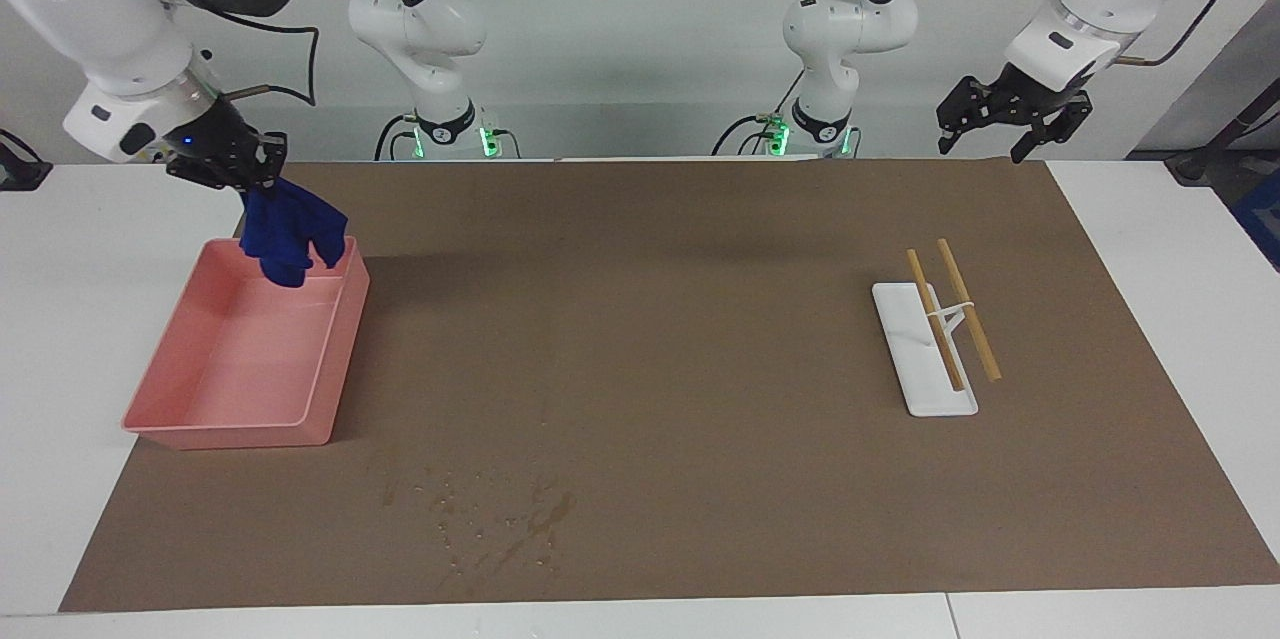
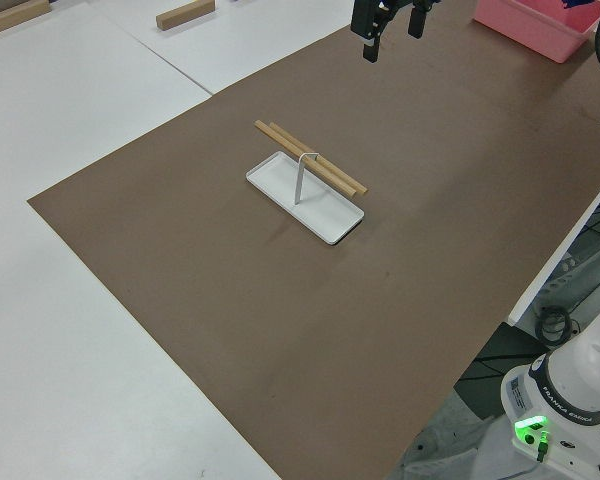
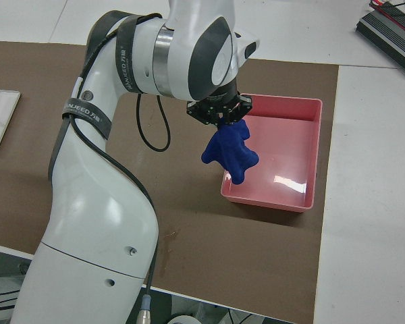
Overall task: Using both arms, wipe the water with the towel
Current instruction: 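Carry the towel into the pink box and release it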
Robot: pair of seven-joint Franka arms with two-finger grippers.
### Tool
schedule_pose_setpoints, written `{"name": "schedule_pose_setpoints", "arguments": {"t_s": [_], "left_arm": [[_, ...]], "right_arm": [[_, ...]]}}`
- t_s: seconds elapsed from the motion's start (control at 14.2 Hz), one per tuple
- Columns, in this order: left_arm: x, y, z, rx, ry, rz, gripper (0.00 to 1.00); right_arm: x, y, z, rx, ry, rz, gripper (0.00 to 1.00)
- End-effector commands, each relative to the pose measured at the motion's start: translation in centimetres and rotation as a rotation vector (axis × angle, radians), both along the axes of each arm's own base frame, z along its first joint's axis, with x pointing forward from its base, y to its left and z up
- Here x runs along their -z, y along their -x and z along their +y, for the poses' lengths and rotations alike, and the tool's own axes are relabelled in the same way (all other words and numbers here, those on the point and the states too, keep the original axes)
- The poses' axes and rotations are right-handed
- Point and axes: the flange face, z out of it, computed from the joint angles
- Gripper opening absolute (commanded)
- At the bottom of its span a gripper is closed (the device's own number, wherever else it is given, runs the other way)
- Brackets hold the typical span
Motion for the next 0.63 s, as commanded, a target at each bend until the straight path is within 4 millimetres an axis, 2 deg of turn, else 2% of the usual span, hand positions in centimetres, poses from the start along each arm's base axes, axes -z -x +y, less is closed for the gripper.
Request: {"name": "schedule_pose_setpoints", "arguments": {"t_s": [0.0, 0.14, 0.21, 0.49, 0.56], "left_arm": [[0.0, 0.3, 0.2, -0.001, -0.014, 0.008, 1.00], [0.0, 0.3, 0.2, -0.002, -0.014, 0.008, 1.00], [0.0, 0.3, 0.2, -0.001, -0.014, 0.008, 1.00], [0.0, 0.3, 0.2, -0.001, -0.014, 0.008, 1.00], [0.0, 0.3, 0.2, -0.002, -0.014, 0.008, 1.00]], "right_arm": [[2.5, -1.0, 0.9, -0.064, 0.036, -0.062, 0.00], [5.5, -1.8, 0.2, -0.125, 0.044, -0.121, 0.00], [6.9, -1.8, -0.7, -0.167, 0.052, -0.159, 0.00], [8.8, -2.4, -2.0, -0.212, 0.055, -0.179, 0.00], [8.9, -2.3, -2.2, -0.206, 0.055, -0.178, 0.20]]}}
